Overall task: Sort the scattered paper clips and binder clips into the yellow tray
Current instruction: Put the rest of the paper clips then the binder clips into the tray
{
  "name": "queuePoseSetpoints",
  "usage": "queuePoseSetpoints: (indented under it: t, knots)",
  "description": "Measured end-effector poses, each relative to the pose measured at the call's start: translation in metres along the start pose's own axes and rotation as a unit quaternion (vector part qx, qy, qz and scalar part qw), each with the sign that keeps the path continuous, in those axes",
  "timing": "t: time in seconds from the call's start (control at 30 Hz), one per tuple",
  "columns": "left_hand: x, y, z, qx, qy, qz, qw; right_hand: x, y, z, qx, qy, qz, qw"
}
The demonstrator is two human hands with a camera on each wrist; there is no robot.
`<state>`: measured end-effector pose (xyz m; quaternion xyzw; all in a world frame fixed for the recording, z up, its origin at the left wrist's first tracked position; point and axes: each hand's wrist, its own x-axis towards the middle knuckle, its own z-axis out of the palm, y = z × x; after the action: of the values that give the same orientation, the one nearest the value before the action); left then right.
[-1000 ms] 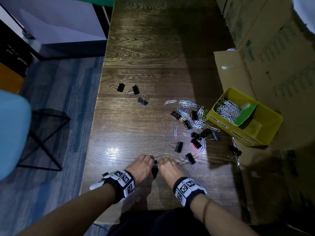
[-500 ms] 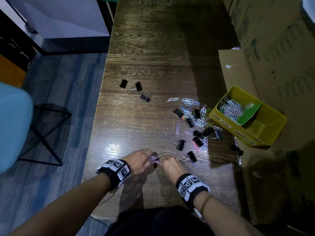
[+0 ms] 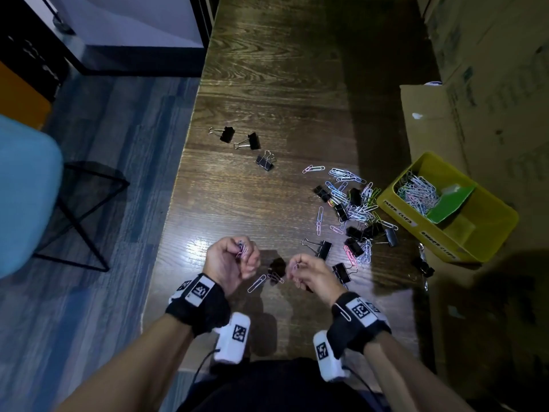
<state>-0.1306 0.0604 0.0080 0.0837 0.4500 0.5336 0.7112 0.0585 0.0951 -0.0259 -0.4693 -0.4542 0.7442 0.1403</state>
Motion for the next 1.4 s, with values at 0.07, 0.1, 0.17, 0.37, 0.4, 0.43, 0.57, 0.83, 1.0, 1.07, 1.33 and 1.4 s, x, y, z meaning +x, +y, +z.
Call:
queuePoseSetpoints:
  t: [0.07,0.1,0.17,0.37,0.4,0.43,0.57,0.83,1.0,1.07,1.33,1.4]
  knots:
    - [0.005,-0.003,0.003,-0.036,0.005,-0.010,0.999,0.003,-0.004,0.004,0.118,-0.005,0.009,0.993]
    - [0.007,-0.005,0.003,-0.045,0.006,-0.021,0.999,0.005,-0.006,0.007,0.162,-0.004,0.015,0.987]
    - [0.010,-0.010,-0.002,-0.035,0.000,-0.042,0.999,0.008,-0.007,0.013,0.208,-0.002,0.027,0.978]
    - [0.014,-0.018,-0.030,0.165,0.043,-0.041,0.984,0.015,-0.002,0.019,-0.010,0.066,0.056,0.996]
    - [0.014,-0.020,-0.036,0.198,0.041,-0.037,0.979,0.015,0.000,0.019,-0.150,0.080,0.039,0.985]
    - [0.014,-0.022,-0.041,0.228,0.041,-0.041,0.972,0.014,0.002,0.020,-0.280,0.093,0.023,0.955]
    - [0.008,-0.027,-0.050,0.342,0.070,-0.059,0.935,0.014,0.011,0.030,-0.553,0.082,-0.020,0.829]
    - [-0.011,-0.040,-0.037,0.792,0.032,0.061,0.607,0.003,0.002,0.045,-0.706,-0.027,-0.042,0.707]
    - [-0.010,-0.051,-0.036,0.860,0.001,0.042,0.508,0.004,-0.001,0.048,-0.721,-0.065,-0.058,0.687]
    - [-0.007,-0.051,-0.031,0.858,0.013,0.032,0.513,0.008,-0.003,0.045,-0.663,-0.023,-0.056,0.746]
    - [0.044,-0.025,0.023,0.530,0.070,-0.103,0.839,-0.024,-0.052,-0.033,-0.213,0.188,-0.055,0.957]
    - [0.067,-0.019,0.063,0.359,0.063,-0.166,0.916,-0.031,-0.070,-0.071,-0.126,0.227,-0.065,0.964]
